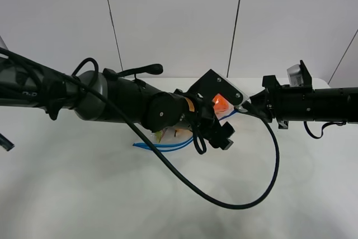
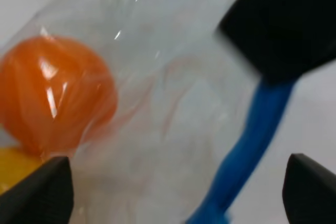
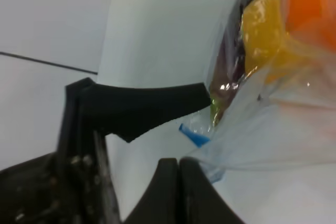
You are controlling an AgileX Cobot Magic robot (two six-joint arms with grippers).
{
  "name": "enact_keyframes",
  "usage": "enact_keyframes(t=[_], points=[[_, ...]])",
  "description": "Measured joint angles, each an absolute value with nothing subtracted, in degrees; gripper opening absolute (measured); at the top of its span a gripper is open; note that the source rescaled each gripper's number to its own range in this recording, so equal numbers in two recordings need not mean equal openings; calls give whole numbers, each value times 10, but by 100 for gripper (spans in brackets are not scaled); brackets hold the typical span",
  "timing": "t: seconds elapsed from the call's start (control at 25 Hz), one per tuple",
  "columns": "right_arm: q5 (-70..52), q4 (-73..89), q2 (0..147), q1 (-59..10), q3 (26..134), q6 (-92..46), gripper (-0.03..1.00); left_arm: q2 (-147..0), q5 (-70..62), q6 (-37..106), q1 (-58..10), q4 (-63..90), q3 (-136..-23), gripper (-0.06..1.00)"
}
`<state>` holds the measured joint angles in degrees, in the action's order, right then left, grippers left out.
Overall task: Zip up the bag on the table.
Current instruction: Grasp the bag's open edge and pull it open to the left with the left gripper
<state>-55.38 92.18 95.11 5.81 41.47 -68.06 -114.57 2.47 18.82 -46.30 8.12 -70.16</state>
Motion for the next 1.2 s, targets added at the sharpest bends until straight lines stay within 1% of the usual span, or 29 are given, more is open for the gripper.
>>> enact_keyframes(t=[0.24, 0.6, 0.8, 1.0, 1.08, 1.2], points=[[-532, 890, 941, 58, 416, -671, 0, -1153, 21, 188, -457, 81, -702, 94], [-518, 886, 941, 57, 416, -669, 0, -1148, 24, 188, -457, 83, -702, 94], [-517, 887, 941, 53, 416, -669, 0, -1148, 26, 186, -457, 83, -702, 91], [-517, 887, 941, 53, 416, -669, 0, -1148, 26, 169, -457, 83, -702, 91], [-517, 887, 941, 53, 416, -669, 0, -1148, 27, 166, -457, 83, -702, 89], [-517, 887, 941, 53, 416, -669, 0, -1148, 29, 165, -457, 83, -702, 81]])
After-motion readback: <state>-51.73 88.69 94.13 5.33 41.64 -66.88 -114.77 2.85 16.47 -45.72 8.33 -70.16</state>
